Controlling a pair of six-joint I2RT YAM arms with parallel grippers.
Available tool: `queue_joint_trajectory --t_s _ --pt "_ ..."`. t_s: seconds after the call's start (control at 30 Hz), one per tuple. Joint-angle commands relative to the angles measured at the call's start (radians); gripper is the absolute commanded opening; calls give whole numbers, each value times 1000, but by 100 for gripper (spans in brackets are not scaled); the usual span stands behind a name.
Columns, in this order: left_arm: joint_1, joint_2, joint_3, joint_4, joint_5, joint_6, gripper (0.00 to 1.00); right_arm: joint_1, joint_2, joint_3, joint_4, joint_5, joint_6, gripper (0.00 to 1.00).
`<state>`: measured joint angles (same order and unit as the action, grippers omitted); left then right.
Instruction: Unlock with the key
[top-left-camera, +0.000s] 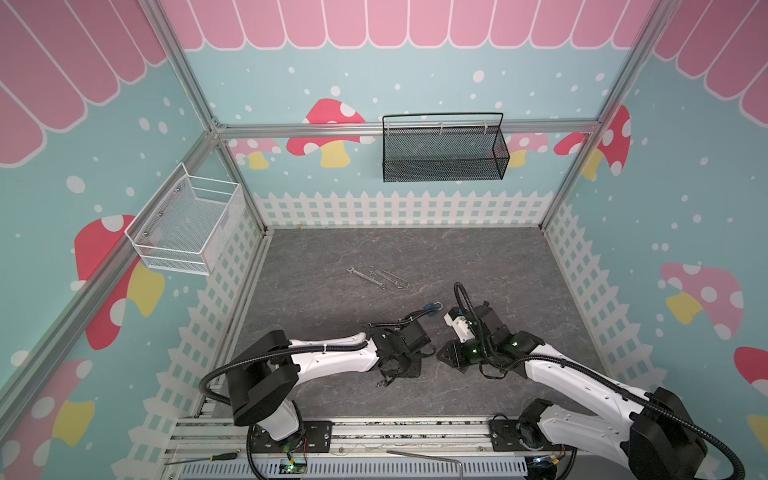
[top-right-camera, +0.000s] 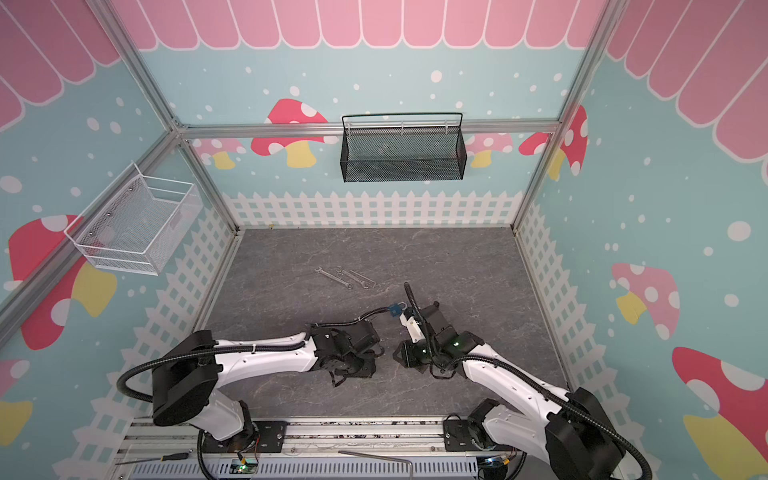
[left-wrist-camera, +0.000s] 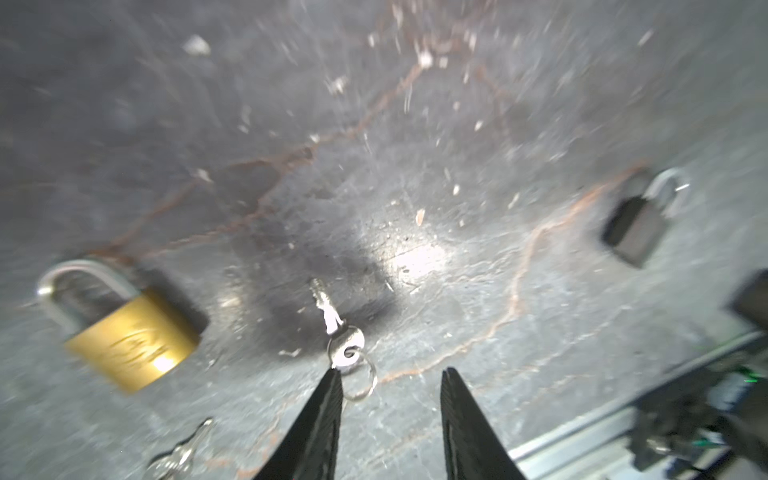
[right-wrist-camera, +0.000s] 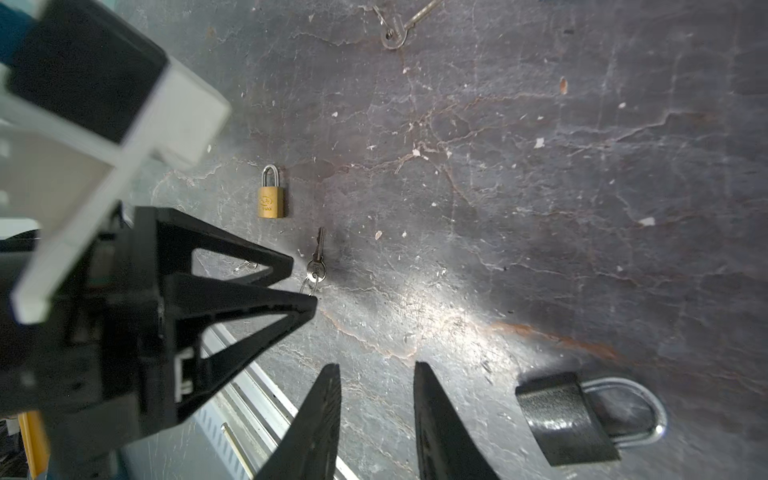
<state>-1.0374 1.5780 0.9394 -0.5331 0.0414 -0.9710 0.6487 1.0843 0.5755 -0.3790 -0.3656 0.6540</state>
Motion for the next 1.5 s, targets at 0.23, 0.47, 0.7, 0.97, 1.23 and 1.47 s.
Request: queue_joint_trajectory --t_s 0.23,0.47,0.7,0.97,1.23,1.47 --pt "140 -264 -144 2 -68 -11 40 189 65 18 49 42 234 42" --pt "195 -403 -205 -27 -106 6 41 301 229 86 93 79 350 43" --pt "221 -512 -264 -32 -135 -3 43 337 357 153 125 83 378 40" --pt "233 -563 -305 -30 -134 -7 43 350 462 200 119 95 402 36" --pt "242 -601 -335 -27 -132 -9 44 354 516 211 112 120 413 32" --pt "249 -607 -353 -4 -115 -20 45 357 568 240 109 125 404 29"
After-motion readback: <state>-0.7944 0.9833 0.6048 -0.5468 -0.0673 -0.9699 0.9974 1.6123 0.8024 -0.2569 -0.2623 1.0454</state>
